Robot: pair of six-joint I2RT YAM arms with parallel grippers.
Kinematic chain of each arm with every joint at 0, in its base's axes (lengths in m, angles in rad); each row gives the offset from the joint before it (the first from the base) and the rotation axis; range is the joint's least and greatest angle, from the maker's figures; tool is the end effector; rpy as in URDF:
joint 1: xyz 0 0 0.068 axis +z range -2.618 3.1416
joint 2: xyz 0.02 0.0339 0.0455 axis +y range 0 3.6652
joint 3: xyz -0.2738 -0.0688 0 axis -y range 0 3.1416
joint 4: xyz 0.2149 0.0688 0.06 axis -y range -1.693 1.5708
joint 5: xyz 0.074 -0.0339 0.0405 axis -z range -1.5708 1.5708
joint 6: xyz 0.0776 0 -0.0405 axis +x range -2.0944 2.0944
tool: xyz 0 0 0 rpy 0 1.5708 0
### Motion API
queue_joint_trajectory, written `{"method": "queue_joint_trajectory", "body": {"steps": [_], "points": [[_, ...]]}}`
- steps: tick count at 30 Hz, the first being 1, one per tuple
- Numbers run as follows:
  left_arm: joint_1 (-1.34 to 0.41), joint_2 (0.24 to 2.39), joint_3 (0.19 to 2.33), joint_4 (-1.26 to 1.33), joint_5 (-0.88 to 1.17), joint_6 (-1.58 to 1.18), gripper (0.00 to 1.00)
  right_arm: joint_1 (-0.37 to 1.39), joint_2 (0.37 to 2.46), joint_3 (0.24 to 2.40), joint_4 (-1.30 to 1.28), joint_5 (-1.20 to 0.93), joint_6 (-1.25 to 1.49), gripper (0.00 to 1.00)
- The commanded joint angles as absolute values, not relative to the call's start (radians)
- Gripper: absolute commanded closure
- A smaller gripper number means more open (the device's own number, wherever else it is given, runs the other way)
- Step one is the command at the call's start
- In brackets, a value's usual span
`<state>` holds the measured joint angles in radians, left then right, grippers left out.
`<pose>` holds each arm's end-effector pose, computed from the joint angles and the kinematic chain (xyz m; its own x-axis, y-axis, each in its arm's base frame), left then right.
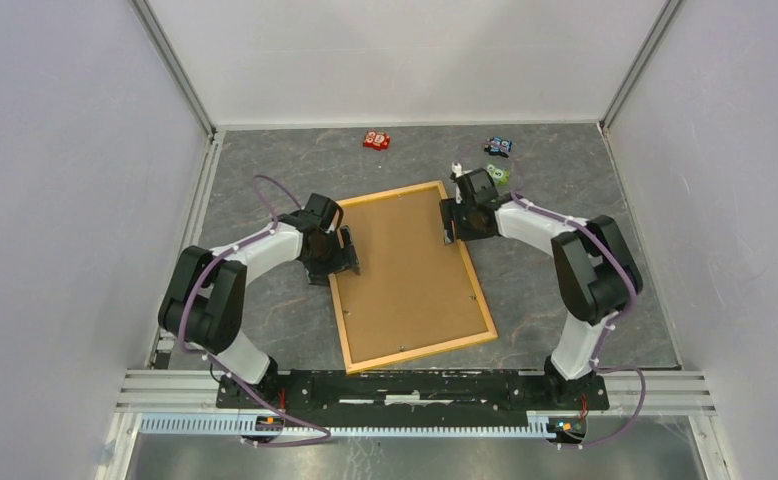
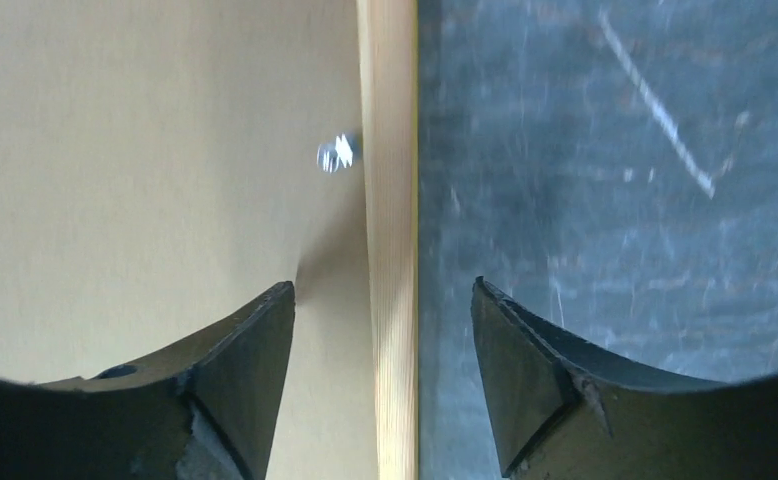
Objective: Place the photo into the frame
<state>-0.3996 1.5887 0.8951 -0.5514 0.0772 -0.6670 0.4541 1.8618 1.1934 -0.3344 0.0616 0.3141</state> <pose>0.2528 -0.1133 0.1526 -0.9397 -0.2727 -0.2063 -0.2173 0.9421 -0.2554 0.3489 0.1650 0.1620 -0.8466 -0.0701 -0.5277 -0.1540 0.9811 0.1168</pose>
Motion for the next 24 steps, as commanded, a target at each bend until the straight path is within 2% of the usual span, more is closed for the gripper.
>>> {"method": "queue_joint_trajectory", "body": {"steps": [1, 8, 11, 15, 18, 24], "points": [[-0.365, 1.640, 0.954, -0.457, 0.169, -0.719, 0.16, 0.446, 1.722, 1.068, -0.235, -0.127, 0.257, 0.28], [-0.354, 1.652, 1.038, -0.400, 0.273, -0.731, 0.05, 0.447, 1.561, 0.807, -0.090, -0.310, 0.319, 0.24], [-0.354, 1.624, 1.116, -0.499, 0.163, -0.663, 0.00, 0.446, 1.511, 0.783, -0.142, -0.212, 0.278, 0.21], [-0.354, 1.503, 1.136, -0.608, -0.049, -0.583, 0.00, 0.445, 1.489, 0.809, -0.265, -0.045, 0.207, 0.21], [-0.354, 1.419, 1.099, -0.633, -0.050, -0.569, 0.00, 0.444, 1.481, 0.789, -0.272, -0.044, 0.198, 0.30], [-0.367, 1.247, 0.931, -0.481, 0.273, -0.557, 0.03, 0.443, 1.504, 0.781, -0.291, -0.060, 0.210, 0.48]]}}
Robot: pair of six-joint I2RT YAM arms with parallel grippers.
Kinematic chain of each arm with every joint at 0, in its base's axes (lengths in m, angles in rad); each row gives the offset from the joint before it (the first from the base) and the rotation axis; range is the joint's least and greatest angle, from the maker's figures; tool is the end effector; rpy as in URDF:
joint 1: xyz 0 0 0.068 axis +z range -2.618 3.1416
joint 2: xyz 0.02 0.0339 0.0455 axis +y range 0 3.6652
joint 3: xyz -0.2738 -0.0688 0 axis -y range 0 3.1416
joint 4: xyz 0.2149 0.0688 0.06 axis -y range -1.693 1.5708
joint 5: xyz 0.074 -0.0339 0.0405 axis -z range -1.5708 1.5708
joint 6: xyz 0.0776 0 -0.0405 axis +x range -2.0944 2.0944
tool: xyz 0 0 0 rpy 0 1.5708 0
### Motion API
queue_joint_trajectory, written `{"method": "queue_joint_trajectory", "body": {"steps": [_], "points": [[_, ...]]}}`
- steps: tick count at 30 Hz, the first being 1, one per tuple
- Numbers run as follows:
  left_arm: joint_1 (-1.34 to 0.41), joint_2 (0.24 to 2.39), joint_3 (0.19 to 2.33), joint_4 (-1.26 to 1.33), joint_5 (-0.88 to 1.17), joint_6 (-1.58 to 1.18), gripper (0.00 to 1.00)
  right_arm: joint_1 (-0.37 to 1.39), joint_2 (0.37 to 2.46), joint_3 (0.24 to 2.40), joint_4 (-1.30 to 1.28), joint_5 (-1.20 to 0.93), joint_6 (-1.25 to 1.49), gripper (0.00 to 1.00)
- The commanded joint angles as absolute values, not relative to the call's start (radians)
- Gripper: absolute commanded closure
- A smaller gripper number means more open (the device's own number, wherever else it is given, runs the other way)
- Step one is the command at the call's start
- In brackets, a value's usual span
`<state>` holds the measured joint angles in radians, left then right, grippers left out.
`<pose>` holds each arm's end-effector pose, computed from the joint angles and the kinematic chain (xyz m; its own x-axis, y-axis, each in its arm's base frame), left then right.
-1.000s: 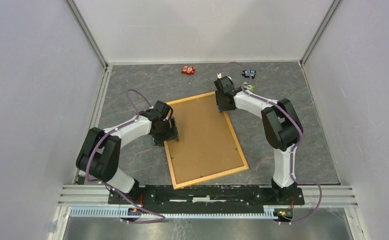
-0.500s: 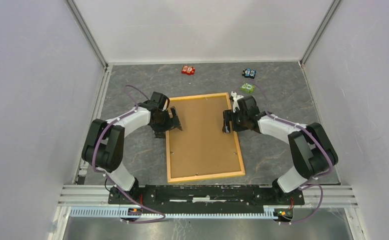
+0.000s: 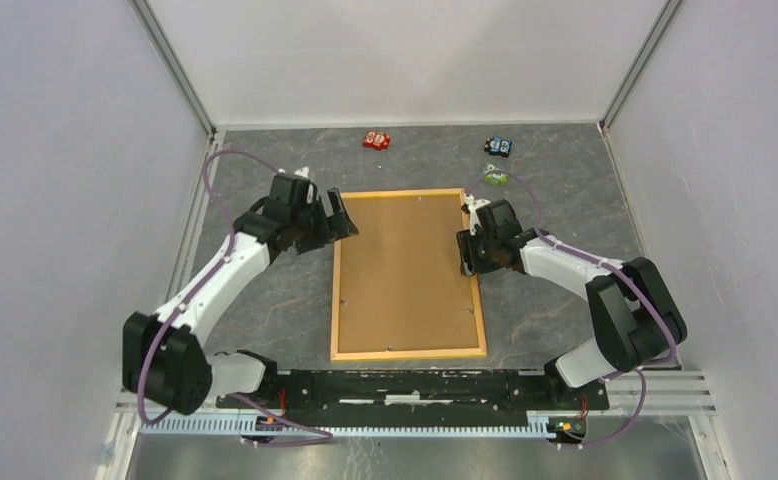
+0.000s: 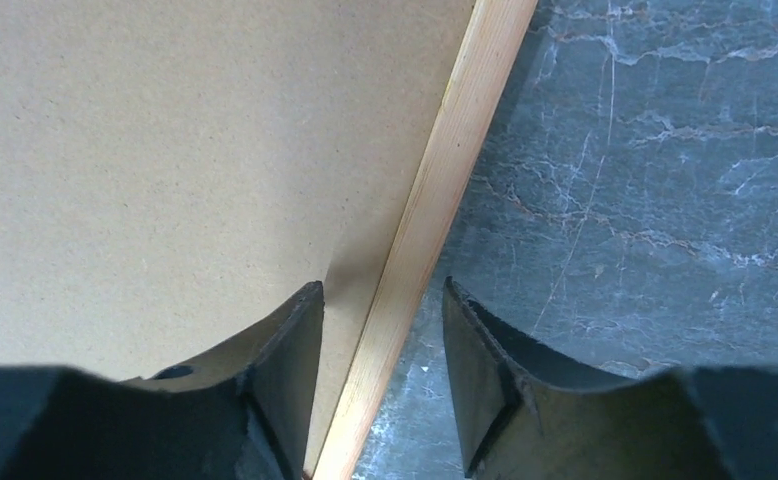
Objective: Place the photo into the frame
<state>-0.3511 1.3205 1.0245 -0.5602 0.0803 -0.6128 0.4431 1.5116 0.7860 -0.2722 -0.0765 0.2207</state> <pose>0.2555 -0.1002 0.2591 -0.8058 -0.3154 -0.5012 -0.0871 0.9003 -0.4265 0.2562 0.1282 0.1619 -0.8425 -0.1582 -0.5149 -0.2875 0.9405 0.1813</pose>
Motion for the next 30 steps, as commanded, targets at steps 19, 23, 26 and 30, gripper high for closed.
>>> {"method": "queue_joint_trajectory", "body": {"steps": [19, 23, 26, 30], "points": [[-1.132, 1.421, 1.030, -0.360, -0.034, -0.400, 0.01, 0.425, 1.559, 0.935, -0.450, -0.006, 0.440, 1.00], [-1.260, 1.537, 1.119, -0.427, -0.160, -0.339, 0.00, 0.424, 1.560, 0.995, -0.524, -0.006, 0.545, 1.00], [-1.370, 1.622, 1.186, -0.474, -0.271, -0.278, 0.00, 0.424, 1.554, 1.031, -0.577, 0.038, 0.607, 1.00], [-1.465, 1.717, 1.250, -0.505, -0.383, -0.234, 0.00, 0.422, 1.523, 1.030, -0.579, 0.026, 0.656, 1.00]]}}
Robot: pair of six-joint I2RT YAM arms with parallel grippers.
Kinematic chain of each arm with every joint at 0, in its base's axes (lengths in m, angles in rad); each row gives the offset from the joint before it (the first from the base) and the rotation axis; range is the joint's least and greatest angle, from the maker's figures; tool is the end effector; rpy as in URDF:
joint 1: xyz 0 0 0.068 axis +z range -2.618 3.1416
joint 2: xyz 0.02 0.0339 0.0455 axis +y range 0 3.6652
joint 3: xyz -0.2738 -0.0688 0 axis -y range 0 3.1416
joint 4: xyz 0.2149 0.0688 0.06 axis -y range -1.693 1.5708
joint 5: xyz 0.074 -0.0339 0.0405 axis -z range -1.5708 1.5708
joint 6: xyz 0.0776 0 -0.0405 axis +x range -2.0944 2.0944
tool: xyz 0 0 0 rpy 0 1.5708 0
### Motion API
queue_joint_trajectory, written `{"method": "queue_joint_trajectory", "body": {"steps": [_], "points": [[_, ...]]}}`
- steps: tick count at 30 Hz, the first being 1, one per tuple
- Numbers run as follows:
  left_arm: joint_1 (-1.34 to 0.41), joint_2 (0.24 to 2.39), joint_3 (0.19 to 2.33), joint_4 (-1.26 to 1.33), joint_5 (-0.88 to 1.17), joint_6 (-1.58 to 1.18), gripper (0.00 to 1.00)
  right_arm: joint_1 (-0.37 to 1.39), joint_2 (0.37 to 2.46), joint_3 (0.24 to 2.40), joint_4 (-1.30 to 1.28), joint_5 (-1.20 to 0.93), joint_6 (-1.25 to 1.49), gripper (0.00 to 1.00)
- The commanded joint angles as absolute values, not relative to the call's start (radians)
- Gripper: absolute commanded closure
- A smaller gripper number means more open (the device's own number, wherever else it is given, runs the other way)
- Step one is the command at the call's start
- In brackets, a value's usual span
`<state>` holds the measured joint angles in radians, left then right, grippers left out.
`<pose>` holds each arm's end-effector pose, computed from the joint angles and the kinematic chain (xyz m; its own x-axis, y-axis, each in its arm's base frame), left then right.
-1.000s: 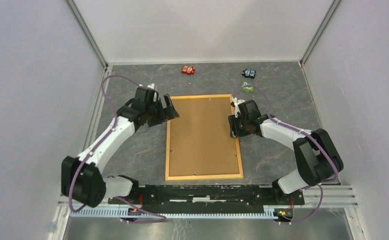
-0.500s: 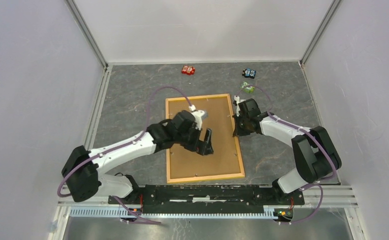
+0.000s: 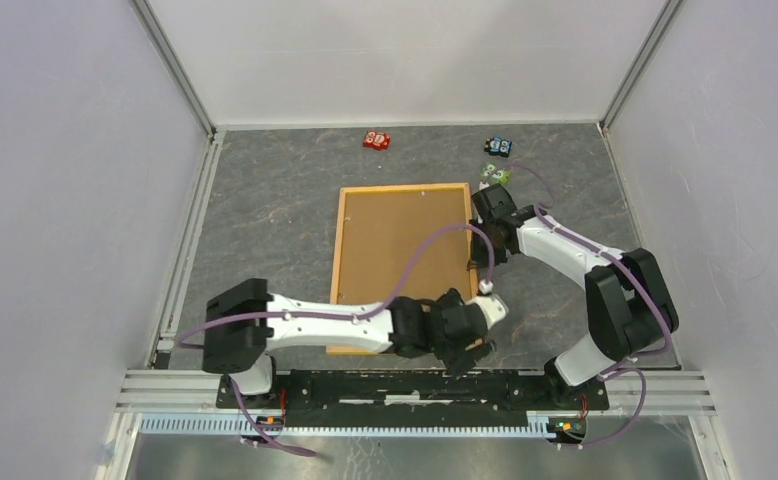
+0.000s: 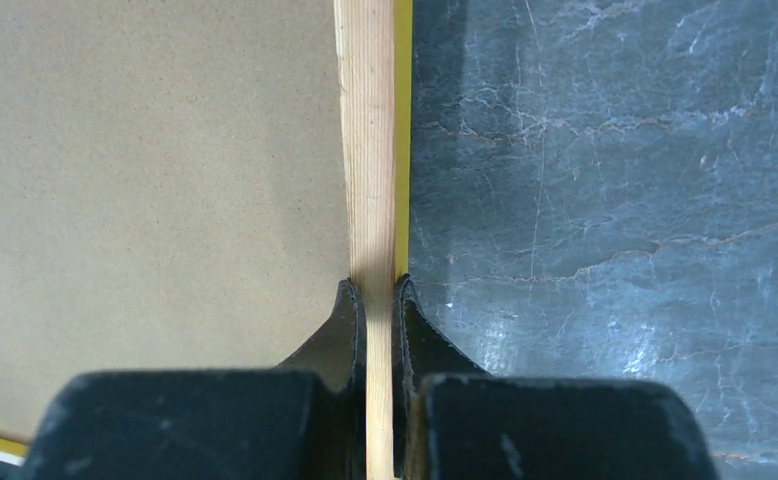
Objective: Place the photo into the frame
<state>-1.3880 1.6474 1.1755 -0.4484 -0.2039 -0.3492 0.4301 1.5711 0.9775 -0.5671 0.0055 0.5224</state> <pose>0.0792 -0.3418 0.2229 -0.4578 0.6331 -0.6242 0.8344 0.5483 -0.0558 0.2658 0.1215 0.1778 -0.9294 0.1226 -0.3480 0.0563 0.9793 0.1946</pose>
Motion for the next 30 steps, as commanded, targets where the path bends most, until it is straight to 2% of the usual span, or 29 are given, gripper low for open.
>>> {"method": "queue_joint_trajectory", "body": {"steps": [1, 7, 12, 19, 22, 30], "points": [[-1.485, 1.740, 1.263, -0.511, -0.418, -0.226, 0.00, 0.422, 1.517, 1.030, -0.580, 0.019, 0.664, 1.00], [-1.579, 1.871, 1.326, -0.556, -0.724, -0.137, 0.00, 0.423, 1.493, 1.019, -0.576, 0.003, 0.696, 1.00], [-1.602, 1.955, 1.324, -0.532, -0.898, -0.038, 0.01, 0.423, 1.489, 1.010, -0.572, -0.011, 0.707, 1.00], [-1.603, 1.967, 1.302, -0.439, -0.956, 0.069, 0.08, 0.422, 1.478, 1.004, -0.571, -0.041, 0.718, 1.00], [-1.604, 1.970, 1.296, -0.396, -0.992, 0.099, 0.17, 0.423, 1.468, 0.994, -0.564, -0.051, 0.731, 1.00], [-1.604, 1.910, 1.278, -0.352, -1.126, 0.098, 0.57, 0.418, 1.430, 0.996, -0.554, -0.079, 0.699, 1.00]]}}
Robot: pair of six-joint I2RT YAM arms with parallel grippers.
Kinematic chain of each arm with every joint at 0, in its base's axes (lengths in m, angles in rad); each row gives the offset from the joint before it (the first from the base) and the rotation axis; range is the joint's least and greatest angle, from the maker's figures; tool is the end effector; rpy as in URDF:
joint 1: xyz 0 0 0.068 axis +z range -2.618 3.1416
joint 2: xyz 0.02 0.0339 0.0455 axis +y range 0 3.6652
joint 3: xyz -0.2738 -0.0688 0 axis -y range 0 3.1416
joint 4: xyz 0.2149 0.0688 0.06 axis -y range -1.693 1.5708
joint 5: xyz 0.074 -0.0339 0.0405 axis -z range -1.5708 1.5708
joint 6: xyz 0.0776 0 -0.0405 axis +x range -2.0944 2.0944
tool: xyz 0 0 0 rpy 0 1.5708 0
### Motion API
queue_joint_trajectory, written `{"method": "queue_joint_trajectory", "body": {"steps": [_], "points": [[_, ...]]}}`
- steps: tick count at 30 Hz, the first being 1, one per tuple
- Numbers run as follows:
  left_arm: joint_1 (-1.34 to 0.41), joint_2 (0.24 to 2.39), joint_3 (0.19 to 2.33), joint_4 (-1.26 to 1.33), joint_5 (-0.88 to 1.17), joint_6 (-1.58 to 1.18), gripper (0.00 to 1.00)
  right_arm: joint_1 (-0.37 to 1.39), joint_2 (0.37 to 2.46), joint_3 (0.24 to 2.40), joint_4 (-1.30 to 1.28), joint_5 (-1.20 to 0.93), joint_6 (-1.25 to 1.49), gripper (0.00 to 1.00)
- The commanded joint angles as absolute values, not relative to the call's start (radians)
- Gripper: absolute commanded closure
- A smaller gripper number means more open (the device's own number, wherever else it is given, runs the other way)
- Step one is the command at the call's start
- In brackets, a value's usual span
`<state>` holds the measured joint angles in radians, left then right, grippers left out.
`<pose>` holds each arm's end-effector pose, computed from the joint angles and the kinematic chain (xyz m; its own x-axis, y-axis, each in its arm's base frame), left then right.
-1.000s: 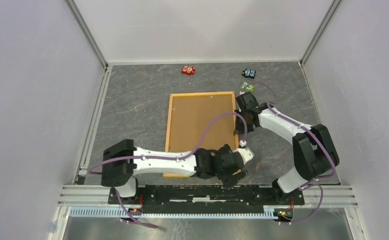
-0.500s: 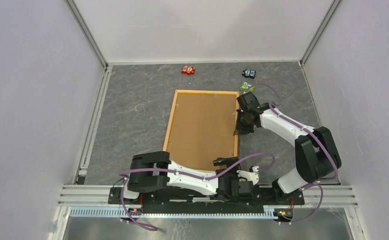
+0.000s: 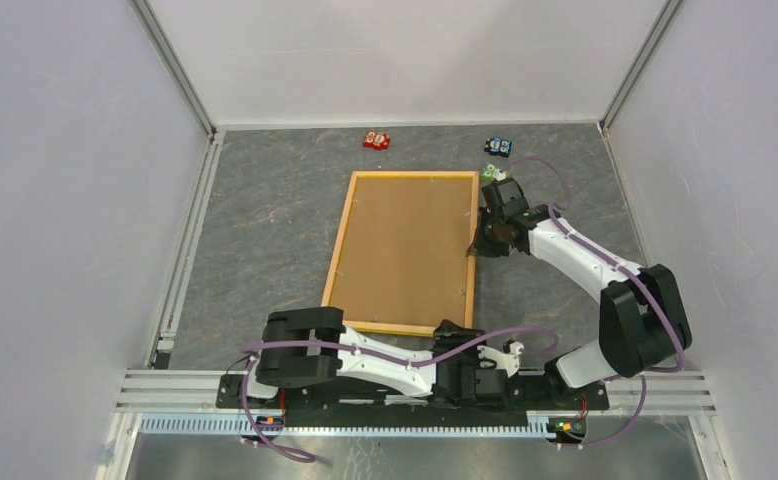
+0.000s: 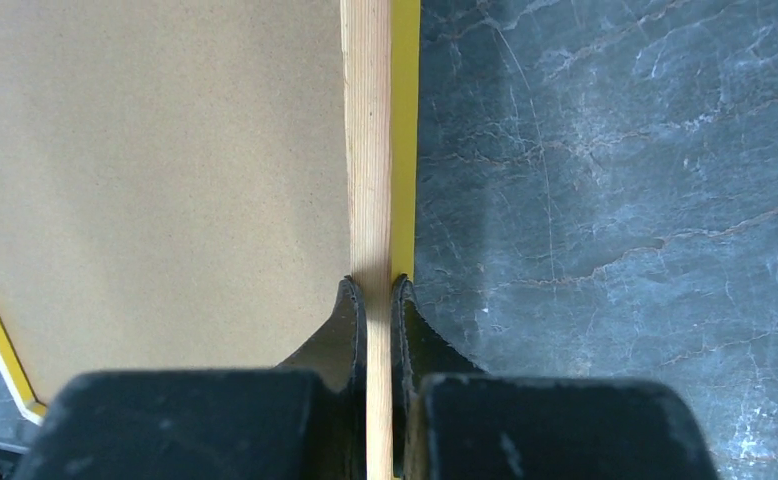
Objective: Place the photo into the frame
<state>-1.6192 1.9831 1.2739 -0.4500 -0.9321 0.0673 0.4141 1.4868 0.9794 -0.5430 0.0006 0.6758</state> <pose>0.0438 -0.3826 0.1597 0.0853 0.9330 -0.3497 0.6066 0.2298 0.7611 0.2649 0.1164 0.2028 -0.8712 0.3004 -0.3883 0.1831 0.9327 0.3106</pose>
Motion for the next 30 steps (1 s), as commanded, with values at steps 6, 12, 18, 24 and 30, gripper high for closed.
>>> {"method": "queue_joint_trajectory", "body": {"steps": [6, 12, 18, 24, 30], "points": [[-1.603, 1.805, 1.292, -0.404, -1.159, 0.061, 0.96, 0.386, 1.355, 0.993, -0.447, -0.243, 0.528, 0.94], [-1.604, 1.647, 1.311, -0.467, -1.113, 0.038, 0.98, 0.358, 1.235, 1.066, -0.461, -0.180, 0.371, 0.48], [-1.602, 1.400, 1.332, -0.484, -0.854, 0.037, 0.98, 0.351, 1.104, 1.243, -0.545, 0.073, 0.246, 0.13], [-1.602, 1.218, 1.376, -0.480, -0.670, 0.010, 0.98, 0.349, 0.983, 1.329, -0.537, 0.198, 0.265, 0.11], [-1.603, 1.125, 1.396, -0.434, -0.561, 0.014, 0.98, 0.350, 0.823, 1.250, -0.412, 0.241, 0.270, 0.12]]}}
